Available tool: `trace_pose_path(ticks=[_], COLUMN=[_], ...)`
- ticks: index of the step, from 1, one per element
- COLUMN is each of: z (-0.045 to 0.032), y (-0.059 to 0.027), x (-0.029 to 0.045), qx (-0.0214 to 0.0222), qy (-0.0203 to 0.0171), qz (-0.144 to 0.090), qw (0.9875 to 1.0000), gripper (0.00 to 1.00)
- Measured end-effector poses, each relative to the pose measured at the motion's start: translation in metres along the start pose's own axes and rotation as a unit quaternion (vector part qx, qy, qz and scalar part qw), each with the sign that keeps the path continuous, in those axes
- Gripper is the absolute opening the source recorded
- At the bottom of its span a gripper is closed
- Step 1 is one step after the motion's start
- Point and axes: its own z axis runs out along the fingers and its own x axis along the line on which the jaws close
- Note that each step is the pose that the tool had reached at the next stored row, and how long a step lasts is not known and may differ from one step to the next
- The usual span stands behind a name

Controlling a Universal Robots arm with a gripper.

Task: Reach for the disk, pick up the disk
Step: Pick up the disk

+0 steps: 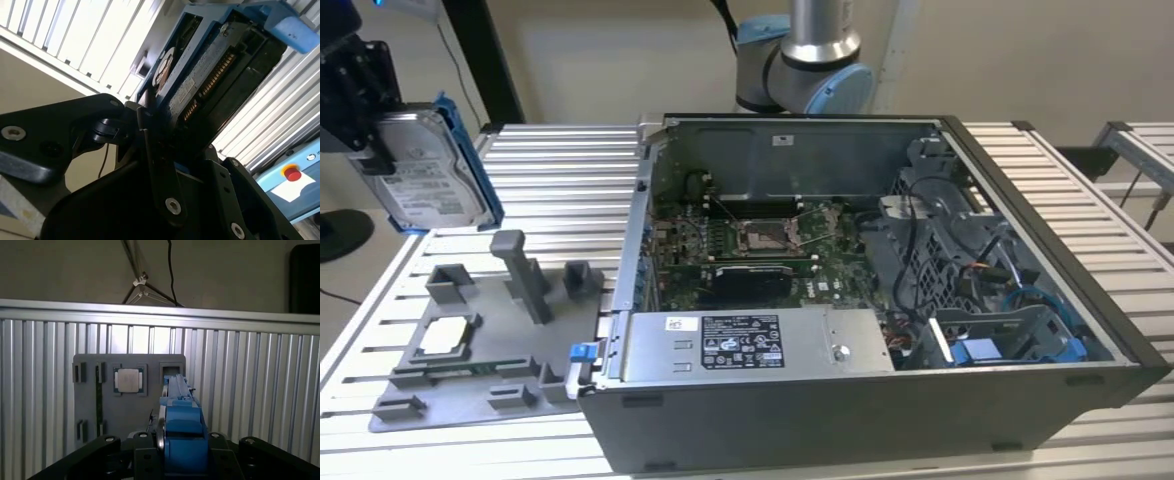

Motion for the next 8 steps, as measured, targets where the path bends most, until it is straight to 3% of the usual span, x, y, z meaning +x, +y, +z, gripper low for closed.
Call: trace_pose_path(ticks=[8], z=[-0.0087], y=[0.0001], x=[0.0], qx=[0.0], qy=[0.0001], qz=[0.0], qw=[1.0], gripper=[0.0])
